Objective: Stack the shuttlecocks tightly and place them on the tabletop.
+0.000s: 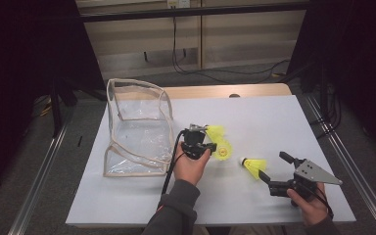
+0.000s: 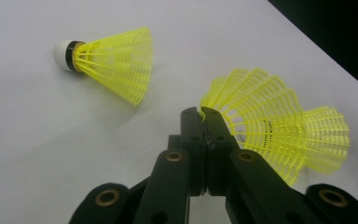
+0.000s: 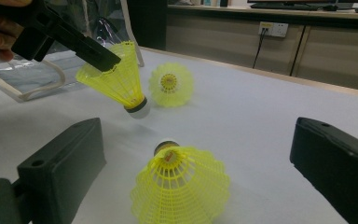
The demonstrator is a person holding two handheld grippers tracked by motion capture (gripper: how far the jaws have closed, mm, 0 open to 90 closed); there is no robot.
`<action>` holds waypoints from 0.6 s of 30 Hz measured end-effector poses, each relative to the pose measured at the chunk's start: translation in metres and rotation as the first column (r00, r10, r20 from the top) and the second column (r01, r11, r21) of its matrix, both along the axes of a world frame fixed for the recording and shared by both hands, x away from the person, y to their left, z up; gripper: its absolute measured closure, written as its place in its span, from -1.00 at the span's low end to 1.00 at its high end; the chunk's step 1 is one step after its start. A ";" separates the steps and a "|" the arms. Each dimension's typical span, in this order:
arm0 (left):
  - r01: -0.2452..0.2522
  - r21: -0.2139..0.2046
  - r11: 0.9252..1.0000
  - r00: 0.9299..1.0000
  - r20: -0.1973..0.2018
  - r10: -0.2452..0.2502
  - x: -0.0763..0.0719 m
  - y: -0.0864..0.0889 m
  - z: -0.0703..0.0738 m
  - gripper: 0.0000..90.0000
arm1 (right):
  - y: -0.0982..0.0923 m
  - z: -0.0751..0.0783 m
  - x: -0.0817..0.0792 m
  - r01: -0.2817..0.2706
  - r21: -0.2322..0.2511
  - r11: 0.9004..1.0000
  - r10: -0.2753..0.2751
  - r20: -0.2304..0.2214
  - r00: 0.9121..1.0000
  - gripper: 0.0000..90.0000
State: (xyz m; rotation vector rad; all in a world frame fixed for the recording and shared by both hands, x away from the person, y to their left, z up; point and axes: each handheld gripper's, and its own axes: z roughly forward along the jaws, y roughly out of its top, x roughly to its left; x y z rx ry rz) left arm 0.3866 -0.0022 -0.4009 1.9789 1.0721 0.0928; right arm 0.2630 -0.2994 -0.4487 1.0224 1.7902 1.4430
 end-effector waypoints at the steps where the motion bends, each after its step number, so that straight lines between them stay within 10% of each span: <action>1: -0.003 -0.005 1.000 1.000 -0.003 0.003 0.000 -0.001 -0.001 0.97 | 0.000 0.000 0.000 0.000 0.000 1.000 0.000 -0.001 1.000 -0.95; 18: -0.059 0.017 0.998 0.998 0.029 0.059 0.013 -0.007 -0.012 0.86 | 0.001 -0.001 0.000 -0.009 0.005 1.000 0.009 -0.007 1.000 -0.95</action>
